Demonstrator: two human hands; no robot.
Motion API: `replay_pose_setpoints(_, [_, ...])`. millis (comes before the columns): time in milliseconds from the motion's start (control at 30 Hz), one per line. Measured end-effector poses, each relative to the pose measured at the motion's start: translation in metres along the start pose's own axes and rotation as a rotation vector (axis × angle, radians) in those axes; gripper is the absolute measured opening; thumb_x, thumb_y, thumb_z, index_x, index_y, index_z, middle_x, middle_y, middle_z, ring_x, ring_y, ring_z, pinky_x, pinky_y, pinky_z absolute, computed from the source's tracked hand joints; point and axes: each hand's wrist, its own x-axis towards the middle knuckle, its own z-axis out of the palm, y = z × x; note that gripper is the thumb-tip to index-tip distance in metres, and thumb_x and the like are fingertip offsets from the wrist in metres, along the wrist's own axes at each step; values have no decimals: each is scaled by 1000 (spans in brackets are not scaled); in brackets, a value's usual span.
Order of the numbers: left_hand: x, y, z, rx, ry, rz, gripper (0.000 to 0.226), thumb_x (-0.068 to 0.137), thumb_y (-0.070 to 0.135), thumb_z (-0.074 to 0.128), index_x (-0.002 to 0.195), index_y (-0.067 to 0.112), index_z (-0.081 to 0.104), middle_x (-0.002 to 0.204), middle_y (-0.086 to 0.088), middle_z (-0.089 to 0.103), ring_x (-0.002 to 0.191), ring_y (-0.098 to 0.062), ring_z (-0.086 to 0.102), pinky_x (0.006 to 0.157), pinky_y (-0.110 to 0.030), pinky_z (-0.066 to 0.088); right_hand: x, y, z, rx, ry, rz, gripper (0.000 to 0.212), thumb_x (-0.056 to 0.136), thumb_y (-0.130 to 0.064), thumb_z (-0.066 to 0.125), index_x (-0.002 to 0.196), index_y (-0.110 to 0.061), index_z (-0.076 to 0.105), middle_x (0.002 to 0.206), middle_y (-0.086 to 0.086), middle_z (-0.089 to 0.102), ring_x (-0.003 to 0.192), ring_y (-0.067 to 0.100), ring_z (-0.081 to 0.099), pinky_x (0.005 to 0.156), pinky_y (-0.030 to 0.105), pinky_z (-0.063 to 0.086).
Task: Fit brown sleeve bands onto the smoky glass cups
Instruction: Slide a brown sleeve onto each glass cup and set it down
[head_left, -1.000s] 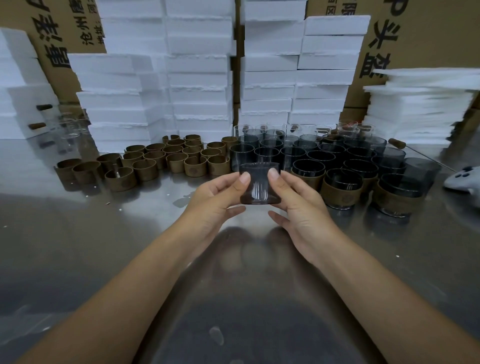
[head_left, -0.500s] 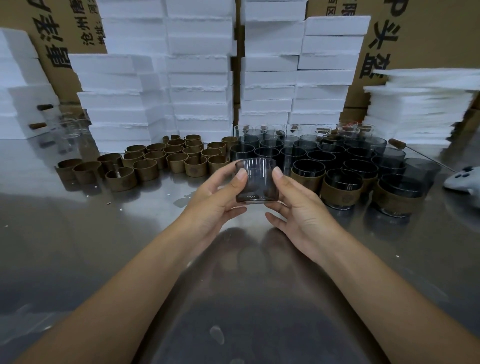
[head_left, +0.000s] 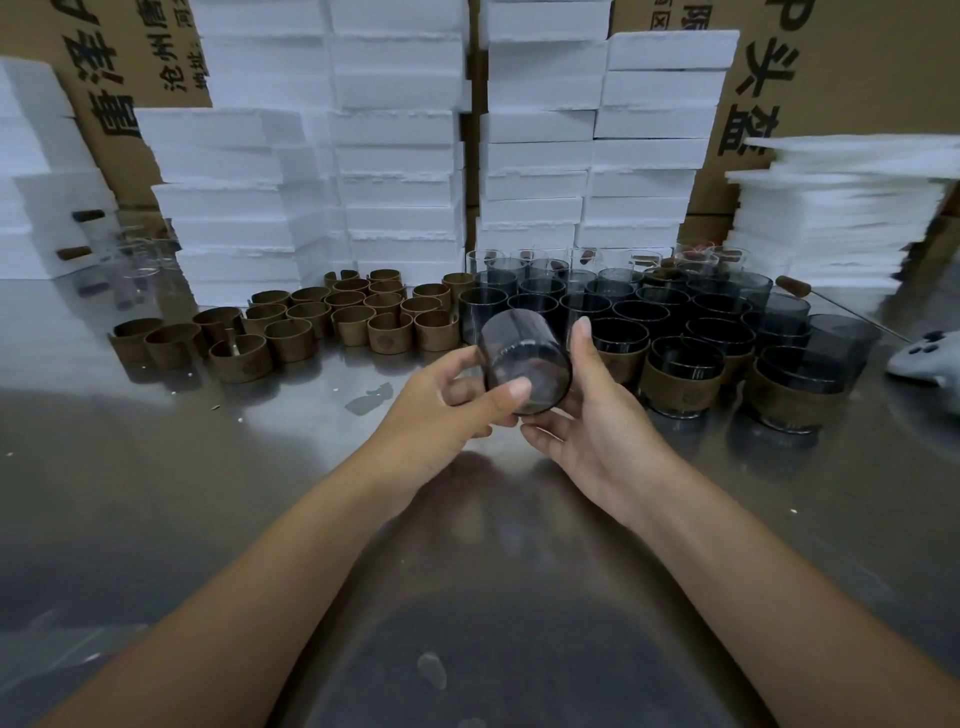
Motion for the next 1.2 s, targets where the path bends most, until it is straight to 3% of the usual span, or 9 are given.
replay_pose_setpoints(67, [2, -1, -2, -30, 44, -38, 56, 69, 53, 73, 116, 25, 62, 92, 3, 75, 83, -11, 71, 77, -27, 50, -2, 1, 0, -66, -43, -48, 59, 60, -67, 56, 93, -21, 71, 78, -5, 70, 69, 7, 62, 71, 24, 47])
replay_pose_setpoints(200, [3, -1, -5, -92, 68, -48, 42, 64, 61, 72, 92, 30, 72, 87, 2, 75, 82, -12, 71, 74, -26, 49, -3, 6, 0, -226, -17, -132, 79, 56, -52, 71, 126, -19, 59, 96, -4, 65, 79, 6, 61, 73, 25, 48])
replay_pose_setpoints(400, [5, -4, -3, -79, 56, -64, 34, 70, 58, 67, 85, 28, 73, 84, 0, 75, 80, -12, 71, 70, -22, 49, -1, 9, -4, -226, 40, -171, 62, 69, -44, 73, 125, -19, 61, 106, -7, 70, 94, 6, 69, 86, 28, 53])
replay_pose_setpoints(633, [7, -4, -1, -58, 75, -59, 63, 66, 60, 69, 115, 22, 60, 84, 2, 75, 79, -12, 71, 72, -27, 49, 2, 10, -3, -166, 55, -183, 54, 79, -35, 71, 127, -14, 58, 113, 1, 70, 98, 11, 69, 92, 30, 51])
replay_pose_setpoints(800, [5, -3, -1, -27, 68, -60, 81, 59, 63, 66, 124, 16, 54, 77, 8, 73, 76, -8, 70, 75, -28, 51, 6, 13, -6, -110, 77, -192, 38, 83, -37, 67, 111, -12, 67, 99, 0, 73, 97, 13, 70, 93, 32, 50])
replay_pose_setpoints(933, [8, -2, -4, 17, 128, -56, 50, 68, 60, 59, 107, 29, 61, 76, 14, 71, 74, -5, 69, 73, -23, 50, 12, 14, -8, -40, 130, -178, 27, 88, -35, 63, 100, -11, 68, 77, -5, 70, 92, 17, 71, 88, 29, 51])
replay_pose_setpoints(1033, [18, -9, -13, 152, 238, -65, 18, 89, 40, 59, 103, 30, 60, 87, 11, 70, 80, -5, 67, 72, -22, 45, 15, 15, -7, -12, 156, -175, 26, 89, -33, 62, 100, -10, 67, 77, -4, 69, 87, 17, 72, 85, 28, 51])
replay_pose_setpoints(1133, [36, -18, -25, 311, 337, -68, 17, 92, 28, 61, 108, 23, 59, 94, 5, 63, 88, -11, 61, 68, -17, 41, 18, 15, -7, -6, 156, -173, 24, 89, -35, 62, 94, -12, 67, 72, -7, 71, 83, 15, 73, 79, 24, 52])
replay_pose_setpoints(1200, [49, -22, -37, 436, 363, -65, 23, 91, 22, 62, 113, 18, 59, 100, 3, 61, 91, -12, 58, 73, -18, 43, 19, 16, -7, -2, 158, -177, 22, 88, -35, 62, 89, -13, 67, 68, -7, 71, 82, 16, 73, 79, 25, 53])
